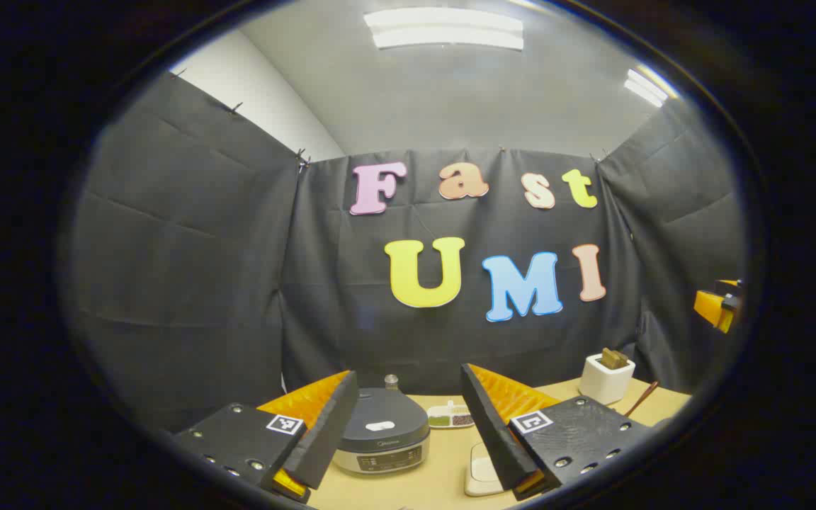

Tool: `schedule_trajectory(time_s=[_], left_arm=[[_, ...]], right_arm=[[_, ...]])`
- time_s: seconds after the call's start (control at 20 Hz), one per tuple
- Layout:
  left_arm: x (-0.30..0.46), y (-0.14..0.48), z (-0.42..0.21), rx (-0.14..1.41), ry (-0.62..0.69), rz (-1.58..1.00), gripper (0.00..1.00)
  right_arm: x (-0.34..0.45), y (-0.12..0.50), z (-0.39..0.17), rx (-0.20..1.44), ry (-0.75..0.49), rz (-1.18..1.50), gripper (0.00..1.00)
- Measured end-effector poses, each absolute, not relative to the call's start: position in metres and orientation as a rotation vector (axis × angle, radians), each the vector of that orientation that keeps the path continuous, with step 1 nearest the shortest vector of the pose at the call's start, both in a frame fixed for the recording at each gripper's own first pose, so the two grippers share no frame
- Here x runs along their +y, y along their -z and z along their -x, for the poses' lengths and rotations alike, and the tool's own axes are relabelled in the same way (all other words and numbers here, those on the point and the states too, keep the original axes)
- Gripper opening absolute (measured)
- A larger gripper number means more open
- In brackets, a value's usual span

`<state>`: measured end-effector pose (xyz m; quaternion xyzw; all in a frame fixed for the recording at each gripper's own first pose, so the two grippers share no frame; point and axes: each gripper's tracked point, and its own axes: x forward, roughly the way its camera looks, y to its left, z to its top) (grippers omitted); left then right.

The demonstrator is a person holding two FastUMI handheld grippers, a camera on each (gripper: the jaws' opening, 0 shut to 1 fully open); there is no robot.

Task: Close the left gripper, press the button to open the rice cooker; take a wooden spoon from the chopstick holder with the right hand, scoop a spoonful of rice and pour it into the rice cooker, then put the wooden spoon back into the chopstick holder.

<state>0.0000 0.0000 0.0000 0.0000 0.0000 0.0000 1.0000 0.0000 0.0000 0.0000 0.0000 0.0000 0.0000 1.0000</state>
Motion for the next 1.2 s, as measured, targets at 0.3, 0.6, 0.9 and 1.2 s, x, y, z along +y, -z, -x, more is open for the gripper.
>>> schedule_trajectory(time_s=[0.3, 0.6, 0.9, 1.2], left_arm=[[-0.010, 0.001, 0.004, 0.001, 0.020, 0.000, 0.89], [-0.013, -0.001, 0.008, -0.005, 0.017, -0.002, 0.89], [-0.013, -0.008, 0.009, -0.017, 0.016, -0.005, 0.89], [-0.016, -0.015, 0.010, -0.029, 0.018, -0.009, 0.90]], right_arm=[[-0.008, 0.001, 0.004, 0.001, 0.012, 0.007, 0.99], [-0.012, -0.002, 0.006, -0.001, 0.019, 0.004, 0.99], [-0.013, 0.000, 0.008, -0.002, 0.015, 0.002, 0.99], [-0.018, 0.002, 0.007, -0.001, 0.012, 0.000, 0.99]])
